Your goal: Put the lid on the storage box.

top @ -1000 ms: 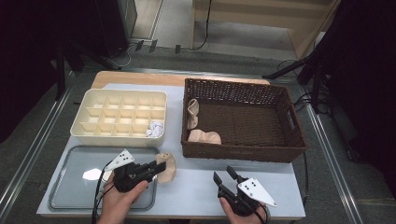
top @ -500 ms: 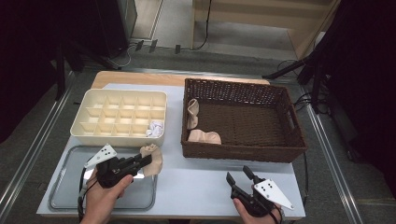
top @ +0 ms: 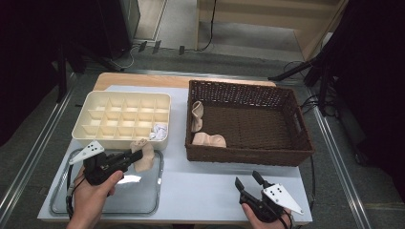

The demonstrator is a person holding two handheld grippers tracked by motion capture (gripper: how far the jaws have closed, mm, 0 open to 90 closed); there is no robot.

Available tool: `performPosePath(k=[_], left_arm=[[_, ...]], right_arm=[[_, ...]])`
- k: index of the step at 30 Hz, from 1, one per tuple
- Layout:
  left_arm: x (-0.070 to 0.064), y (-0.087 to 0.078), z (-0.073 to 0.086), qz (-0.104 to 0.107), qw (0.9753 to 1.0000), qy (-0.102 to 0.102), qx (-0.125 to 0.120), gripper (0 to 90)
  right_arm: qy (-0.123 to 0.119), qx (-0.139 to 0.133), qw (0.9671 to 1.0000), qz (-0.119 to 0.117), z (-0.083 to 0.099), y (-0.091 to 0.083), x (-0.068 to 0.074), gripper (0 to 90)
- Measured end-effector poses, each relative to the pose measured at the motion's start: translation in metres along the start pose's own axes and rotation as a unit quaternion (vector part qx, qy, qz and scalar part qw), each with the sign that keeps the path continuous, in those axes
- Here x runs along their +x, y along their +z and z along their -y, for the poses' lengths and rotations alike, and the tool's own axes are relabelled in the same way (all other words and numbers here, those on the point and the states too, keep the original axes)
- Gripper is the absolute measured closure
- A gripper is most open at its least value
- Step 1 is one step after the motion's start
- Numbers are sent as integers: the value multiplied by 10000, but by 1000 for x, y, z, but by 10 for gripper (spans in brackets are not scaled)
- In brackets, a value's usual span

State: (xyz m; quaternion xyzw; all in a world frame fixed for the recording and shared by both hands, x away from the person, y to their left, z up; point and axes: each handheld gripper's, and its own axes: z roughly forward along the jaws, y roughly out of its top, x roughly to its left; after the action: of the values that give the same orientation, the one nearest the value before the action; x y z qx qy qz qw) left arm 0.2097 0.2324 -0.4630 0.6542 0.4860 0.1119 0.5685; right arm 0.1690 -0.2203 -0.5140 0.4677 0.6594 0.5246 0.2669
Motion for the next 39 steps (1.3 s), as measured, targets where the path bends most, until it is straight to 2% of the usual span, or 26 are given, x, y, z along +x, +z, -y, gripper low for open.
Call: performPosePath(k=[8, 17, 23, 30, 33, 39], left_arm=[[6, -2, -21, -117, 9999, 76, -68, 760], [23, 7, -41, -337, 9994, 19, -43, 760], [29, 17, -51, -458, 9989, 85, 9, 759], [41, 30, -54, -577, 9983, -38, 54, 759], [49, 35, -54, -560, 9982, -207, 103, 758], [63, 48, -54, -791, 9962, -255, 243, 757]], right_arm=[[28, 40, 10000, 12, 0, 0, -1, 334], [73, 70, 9999, 47, 1, -2, -4, 334], [140, 110, 9998, 19, 3, 0, -4, 334], [139, 144, 9998, -16, 4, 2, -2, 334], [195, 156, 9997, -36, 4, 2, -2, 335], [215, 184, 9996, -94, 6, 4, 1, 334]])
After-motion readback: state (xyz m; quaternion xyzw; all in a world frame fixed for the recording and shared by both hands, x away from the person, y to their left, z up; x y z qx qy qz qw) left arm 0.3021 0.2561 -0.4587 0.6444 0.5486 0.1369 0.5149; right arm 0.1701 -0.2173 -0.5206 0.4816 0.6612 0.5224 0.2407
